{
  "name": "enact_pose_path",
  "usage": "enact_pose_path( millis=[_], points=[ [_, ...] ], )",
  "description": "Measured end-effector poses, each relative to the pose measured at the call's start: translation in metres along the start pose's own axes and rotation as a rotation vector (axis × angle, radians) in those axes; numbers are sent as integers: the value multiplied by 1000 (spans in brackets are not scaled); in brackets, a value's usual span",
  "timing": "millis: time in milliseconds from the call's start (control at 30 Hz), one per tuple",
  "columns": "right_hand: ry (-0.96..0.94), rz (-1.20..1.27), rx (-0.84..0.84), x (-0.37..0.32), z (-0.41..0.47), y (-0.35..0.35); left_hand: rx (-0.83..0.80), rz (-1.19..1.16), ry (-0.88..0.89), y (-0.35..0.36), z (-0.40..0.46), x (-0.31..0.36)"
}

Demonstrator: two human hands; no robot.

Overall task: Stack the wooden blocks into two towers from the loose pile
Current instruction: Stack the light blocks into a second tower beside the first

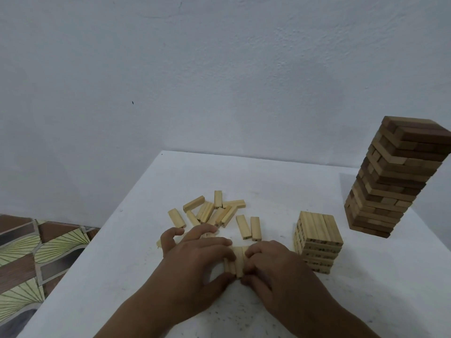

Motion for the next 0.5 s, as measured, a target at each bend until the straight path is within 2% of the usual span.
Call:
enact_pose_path(
  millis=[500],
  points=[
    [11, 56, 74, 2, -3, 5, -41, -5, -3, -4, 2, 2]
  ],
)
Point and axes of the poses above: each hand's wrist, its own z-axis towards the middle knuckle, its own y-axis out of the palm, x = y × z, the point moved 2 cm from there along z, towards the middle knuckle, and after that the axes turned 14 degrees about x, right-handed, at the moved point
